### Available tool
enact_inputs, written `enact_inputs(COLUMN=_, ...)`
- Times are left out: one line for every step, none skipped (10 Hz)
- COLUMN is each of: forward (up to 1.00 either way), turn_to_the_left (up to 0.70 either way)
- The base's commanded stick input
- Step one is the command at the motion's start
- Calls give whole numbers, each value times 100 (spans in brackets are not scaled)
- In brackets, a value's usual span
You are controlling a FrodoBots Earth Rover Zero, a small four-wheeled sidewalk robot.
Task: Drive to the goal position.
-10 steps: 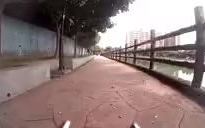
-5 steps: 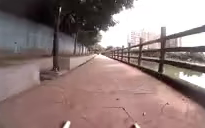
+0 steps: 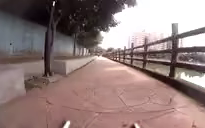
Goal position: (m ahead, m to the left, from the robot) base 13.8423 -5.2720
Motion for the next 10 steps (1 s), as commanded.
enact_inputs(forward=100, turn_to_the_left=-29)
enact_inputs(forward=100, turn_to_the_left=-11)
enact_inputs(forward=100, turn_to_the_left=0)
enact_inputs(forward=100, turn_to_the_left=0)
enact_inputs(forward=100, turn_to_the_left=-26)
enact_inputs(forward=100, turn_to_the_left=-40)
enact_inputs(forward=100, turn_to_the_left=-39)
enact_inputs(forward=100, turn_to_the_left=-37)
enact_inputs(forward=100, turn_to_the_left=-35)
enact_inputs(forward=100, turn_to_the_left=0)
